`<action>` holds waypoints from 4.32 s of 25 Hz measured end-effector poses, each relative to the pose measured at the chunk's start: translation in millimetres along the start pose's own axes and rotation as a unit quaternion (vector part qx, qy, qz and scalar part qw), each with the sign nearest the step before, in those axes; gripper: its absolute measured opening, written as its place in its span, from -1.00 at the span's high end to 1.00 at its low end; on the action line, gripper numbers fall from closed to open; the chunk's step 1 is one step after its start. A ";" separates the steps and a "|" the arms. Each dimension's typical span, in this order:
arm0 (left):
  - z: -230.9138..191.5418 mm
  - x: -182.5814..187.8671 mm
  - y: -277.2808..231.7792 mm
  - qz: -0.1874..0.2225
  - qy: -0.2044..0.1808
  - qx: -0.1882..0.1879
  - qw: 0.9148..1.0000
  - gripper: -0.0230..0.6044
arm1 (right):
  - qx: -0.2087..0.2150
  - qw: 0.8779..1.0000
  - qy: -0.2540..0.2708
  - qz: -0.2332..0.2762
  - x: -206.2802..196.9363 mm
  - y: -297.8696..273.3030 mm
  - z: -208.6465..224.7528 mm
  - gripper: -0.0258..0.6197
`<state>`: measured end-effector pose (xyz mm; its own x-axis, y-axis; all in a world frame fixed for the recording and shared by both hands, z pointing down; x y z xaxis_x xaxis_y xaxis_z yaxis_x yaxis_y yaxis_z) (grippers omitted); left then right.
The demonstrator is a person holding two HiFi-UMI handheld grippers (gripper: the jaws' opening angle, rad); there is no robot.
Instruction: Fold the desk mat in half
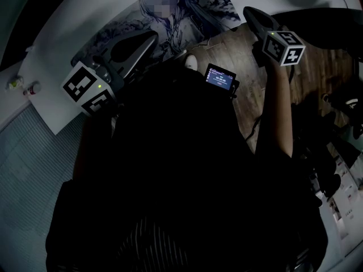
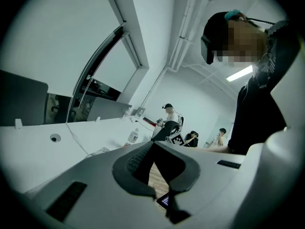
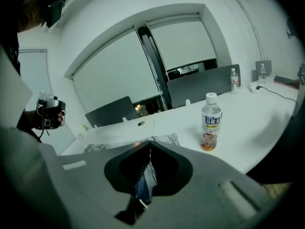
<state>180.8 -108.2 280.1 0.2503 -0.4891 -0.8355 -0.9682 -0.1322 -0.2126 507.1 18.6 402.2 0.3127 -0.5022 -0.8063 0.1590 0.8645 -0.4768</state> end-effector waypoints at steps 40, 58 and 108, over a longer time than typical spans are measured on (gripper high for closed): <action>-59.0 -8.9 38.5 -0.012 0.049 0.051 0.997 0.90 | -0.139 0.963 0.024 -0.229 -130.6 -122.1 56.6 0.39; -7.5 -23.9 46.8 0.020 0.025 0.070 0.997 0.90 | -0.082 0.974 0.064 -0.202 -97.7 -105.6 19.8 0.86; -53.5 -93.5 371.7 0.178 0.085 0.102 0.975 0.90 | -0.068 0.983 0.086 -0.145 -48.8 -128.1 -234.2 0.86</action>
<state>-202.1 -157.7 306.4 -0.1210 -0.6101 -0.7830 -0.9705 0.2384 -0.0358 252.1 -72.5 420.6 0.1083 -0.7333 -0.6712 0.0884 0.6796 -0.7282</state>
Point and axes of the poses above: the fingertips, and each gripper's own axes: y backward along the fingers, z to its right, x out of its top, the point moved 8 cm from there along y, backward along the fingers, and after that the axes turned 2 degrees about z, right-handed, at the moved point
